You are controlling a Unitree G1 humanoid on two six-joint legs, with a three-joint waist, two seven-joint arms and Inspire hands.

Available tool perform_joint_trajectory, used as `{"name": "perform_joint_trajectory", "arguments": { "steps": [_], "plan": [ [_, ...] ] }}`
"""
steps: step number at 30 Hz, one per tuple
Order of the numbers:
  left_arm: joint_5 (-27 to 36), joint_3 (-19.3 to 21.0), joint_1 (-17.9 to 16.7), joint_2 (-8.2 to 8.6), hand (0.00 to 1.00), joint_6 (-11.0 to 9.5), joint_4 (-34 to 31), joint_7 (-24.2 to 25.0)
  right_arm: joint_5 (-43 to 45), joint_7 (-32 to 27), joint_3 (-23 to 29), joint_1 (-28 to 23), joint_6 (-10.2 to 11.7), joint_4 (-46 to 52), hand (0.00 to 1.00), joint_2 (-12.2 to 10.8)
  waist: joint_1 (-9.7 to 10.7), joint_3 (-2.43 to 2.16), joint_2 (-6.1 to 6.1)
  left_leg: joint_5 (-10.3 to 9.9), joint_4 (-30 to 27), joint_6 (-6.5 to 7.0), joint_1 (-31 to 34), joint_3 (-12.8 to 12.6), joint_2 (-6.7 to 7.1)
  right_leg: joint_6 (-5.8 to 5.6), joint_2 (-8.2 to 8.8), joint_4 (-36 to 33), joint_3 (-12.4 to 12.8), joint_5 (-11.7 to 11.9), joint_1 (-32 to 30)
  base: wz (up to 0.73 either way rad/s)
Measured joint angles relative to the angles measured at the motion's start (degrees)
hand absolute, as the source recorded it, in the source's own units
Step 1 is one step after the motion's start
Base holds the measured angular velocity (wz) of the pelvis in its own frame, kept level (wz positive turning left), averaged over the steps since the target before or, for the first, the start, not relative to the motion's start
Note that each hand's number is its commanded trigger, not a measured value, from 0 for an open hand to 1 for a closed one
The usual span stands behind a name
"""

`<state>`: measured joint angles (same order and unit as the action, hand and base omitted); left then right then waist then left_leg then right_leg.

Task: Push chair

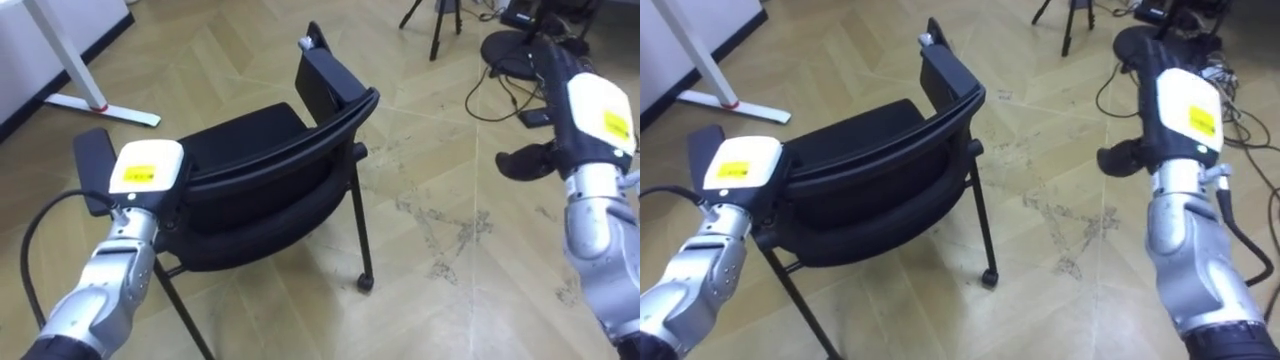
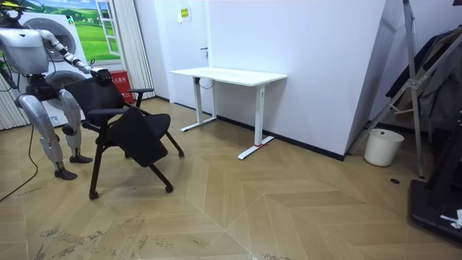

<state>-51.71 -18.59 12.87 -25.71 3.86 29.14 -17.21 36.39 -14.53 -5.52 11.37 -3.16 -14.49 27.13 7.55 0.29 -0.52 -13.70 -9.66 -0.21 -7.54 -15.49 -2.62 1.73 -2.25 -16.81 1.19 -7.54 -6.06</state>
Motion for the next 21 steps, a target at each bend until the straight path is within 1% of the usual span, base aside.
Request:
{"name": "perform_joint_trajectory", "arguments": {
  "steps": [2, 6, 10, 14, 16, 21],
  "plan": [
    [-0.29, -0.02, 0.11, -0.04, 1.00, -0.45, 0.01, -0.03, 1.35, 2.04, -0.28, 0.42, 0.19, 0.02, 0.00, 0.00, -0.39, 0.02, -0.12, 0.00, 0.04, 0.00, 0.01, -0.05, -0.04, 0.01, 0.01, 0.00, -0.07, 0.00, 0.06, 0.00],
    [-0.67, -0.06, 0.48, -0.12, 1.00, -0.66, -0.02, 0.06, 2.66, 4.43, -0.59, 1.43, 0.18, 0.02, 0.00, 0.00, -0.92, 0.15, -0.49, 0.00, 0.04, 0.00, -0.01, -0.07, -0.07, 0.01, 0.04, -0.10, -0.10, 0.00, 0.07, 0.00],
    [-1.54, -0.54, 1.69, -0.16, 1.00, -0.77, -0.04, 0.67, 2.69, 6.93, -0.70, 1.50, 0.19, 0.02, 0.00, 0.01, -1.87, 0.39, -1.43, 0.00, 0.02, -0.01, 0.03, 0.00, -0.12, 0.07, 0.02, 0.00, -0.30, 0.04, 0.10, 0.00],
    [-2.67, -0.55, 2.47, -0.15, 1.00, -1.20, -0.06, 1.50, 3.50, 9.17, -2.18, 1.54, 0.10, 0.02, 0.00, 0.01, -2.68, 0.24, -2.24, 0.01, 0.03, -0.01, 0.08, 0.12, -0.15, 0.11, 0.07, 0.04, -0.37, 0.07, 0.11, 0.00],
    [-2.85, -0.73, 2.66, -0.15, 1.00, -1.36, -0.16, 1.59, 4.53, 10.44, -2.98, 1.71, 0.19, 0.03, 0.00, 0.00, -2.97, 0.19, -2.43, 0.01, 0.05, -0.01, 0.09, 0.31, -0.15, 0.13, 0.11, 0.04, -0.37, 0.08, 0.11, 0.00],
    [-3.02, -0.75, 2.72, -0.28, 1.00, -2.11, -0.66, 1.68, 6.26, 13.08, -4.84, 2.86, 1.18, 0.05, 0.00, -0.01, -3.18, 0.17, -2.45, 0.01, 0.09, -0.01, 0.39, 0.81, -0.19, 0.14, 0.22, 0.13, -0.82, 0.10, 0.21, 0.05]
  ]
}}
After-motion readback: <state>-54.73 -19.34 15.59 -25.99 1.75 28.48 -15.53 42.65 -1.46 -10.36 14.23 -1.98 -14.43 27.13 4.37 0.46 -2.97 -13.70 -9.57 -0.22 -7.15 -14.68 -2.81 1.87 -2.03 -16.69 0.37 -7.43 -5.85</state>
